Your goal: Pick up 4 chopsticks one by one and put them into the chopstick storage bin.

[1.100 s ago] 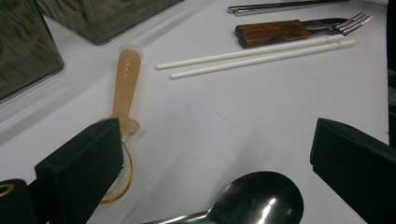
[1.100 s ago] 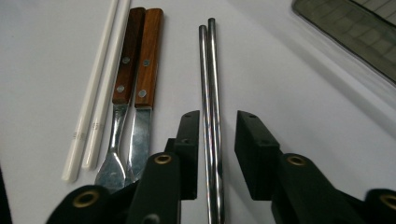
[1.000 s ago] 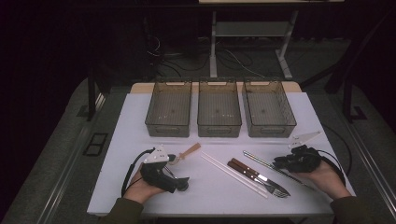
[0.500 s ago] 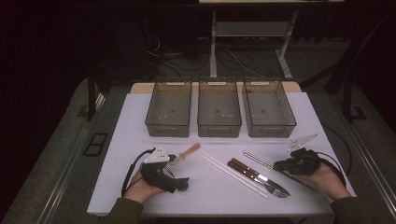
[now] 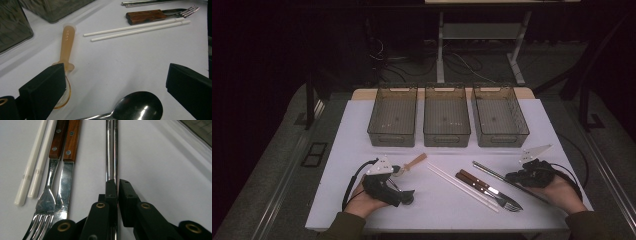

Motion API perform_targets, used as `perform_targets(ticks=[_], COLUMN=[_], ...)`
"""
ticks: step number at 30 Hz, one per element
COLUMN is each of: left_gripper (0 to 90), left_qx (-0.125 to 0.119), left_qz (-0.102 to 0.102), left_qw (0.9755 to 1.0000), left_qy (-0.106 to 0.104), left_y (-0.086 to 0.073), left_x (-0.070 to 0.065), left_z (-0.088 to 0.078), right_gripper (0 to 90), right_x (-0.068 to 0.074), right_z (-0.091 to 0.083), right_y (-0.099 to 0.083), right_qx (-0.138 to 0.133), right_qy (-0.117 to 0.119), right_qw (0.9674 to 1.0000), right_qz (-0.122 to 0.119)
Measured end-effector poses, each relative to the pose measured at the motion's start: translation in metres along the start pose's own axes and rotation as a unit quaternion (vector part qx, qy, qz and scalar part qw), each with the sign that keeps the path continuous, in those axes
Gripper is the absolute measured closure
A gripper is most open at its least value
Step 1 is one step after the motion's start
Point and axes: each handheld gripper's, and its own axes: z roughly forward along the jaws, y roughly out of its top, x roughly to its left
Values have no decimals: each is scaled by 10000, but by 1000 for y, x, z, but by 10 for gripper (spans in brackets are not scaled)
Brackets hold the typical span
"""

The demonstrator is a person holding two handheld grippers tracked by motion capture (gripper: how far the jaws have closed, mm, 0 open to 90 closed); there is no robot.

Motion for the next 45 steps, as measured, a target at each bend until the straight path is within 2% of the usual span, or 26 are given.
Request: perform_targets(ticks=[13, 22, 34, 45], left_gripper=[15, 16, 16, 16], left_qx=[0, 2, -2, 11], left_qz=[3, 8, -2, 15], left_qw=[10000, 10000, 10000, 10000], left_qy=[4, 4, -11, -20], left_y=[0, 0, 0, 0], left_x=[0, 0, -1, -1], left_z=[0, 0, 0, 1], right_gripper=[846, 842, 851, 839], right_x=[0, 3, 6, 4], right_z=[1, 4, 4, 5], right_y=[-1, -1, -7, -11], right_qx=[26, 130, -72, -263], right_qy=[-90, -213, -318, -308], right_qw=[9999, 9994, 9988, 9986], right_qz=[-66, -221, -371, -342])
